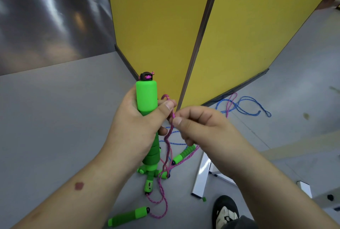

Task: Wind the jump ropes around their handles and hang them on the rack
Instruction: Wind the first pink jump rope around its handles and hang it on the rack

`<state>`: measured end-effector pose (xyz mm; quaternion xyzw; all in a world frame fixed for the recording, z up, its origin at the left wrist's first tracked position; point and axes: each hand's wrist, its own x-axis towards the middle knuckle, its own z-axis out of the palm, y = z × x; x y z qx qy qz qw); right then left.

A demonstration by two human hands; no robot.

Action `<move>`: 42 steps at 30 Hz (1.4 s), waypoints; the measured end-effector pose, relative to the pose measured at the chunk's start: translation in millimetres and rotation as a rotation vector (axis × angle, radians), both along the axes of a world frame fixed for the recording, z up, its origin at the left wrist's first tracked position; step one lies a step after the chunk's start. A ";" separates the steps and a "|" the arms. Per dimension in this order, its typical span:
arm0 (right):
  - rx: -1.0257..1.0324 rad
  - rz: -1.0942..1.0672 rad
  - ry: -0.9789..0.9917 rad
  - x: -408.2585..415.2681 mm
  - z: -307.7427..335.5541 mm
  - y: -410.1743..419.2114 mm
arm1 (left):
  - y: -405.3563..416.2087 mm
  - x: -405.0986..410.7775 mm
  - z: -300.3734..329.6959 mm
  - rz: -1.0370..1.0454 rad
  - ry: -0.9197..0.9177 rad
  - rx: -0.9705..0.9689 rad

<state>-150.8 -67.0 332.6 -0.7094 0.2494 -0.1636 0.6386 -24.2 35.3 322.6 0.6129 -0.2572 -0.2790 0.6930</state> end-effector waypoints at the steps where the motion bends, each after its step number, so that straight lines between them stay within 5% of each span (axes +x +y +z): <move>1: -0.002 -0.032 -0.032 -0.3 1.6 -0.7 | 0.7 -0.6 -0.9 -0.018 -0.007 0.006; 10: 0.033 -0.225 -0.051 3.2 0.2 -5.0 | -1.4 -10.3 -2.9 -0.151 -0.043 0.011; 15: 0.239 -0.012 0.088 4.1 -9.2 -4.2 | -2.1 -7.9 -1.7 -0.075 0.030 -0.033; 18: 0.134 0.145 0.166 2.0 -8.1 -0.7 | -1.1 -5.1 -1.6 -0.017 0.048 -0.035; 30: 0.062 -0.273 -0.121 4.0 1.8 -3.0 | -2.6 -15.7 -5.7 -0.156 -0.021 0.021; 42: 0.109 -0.171 0.002 1.8 -3.6 -5.0 | -2.0 -13.1 -1.3 -0.128 0.012 -0.063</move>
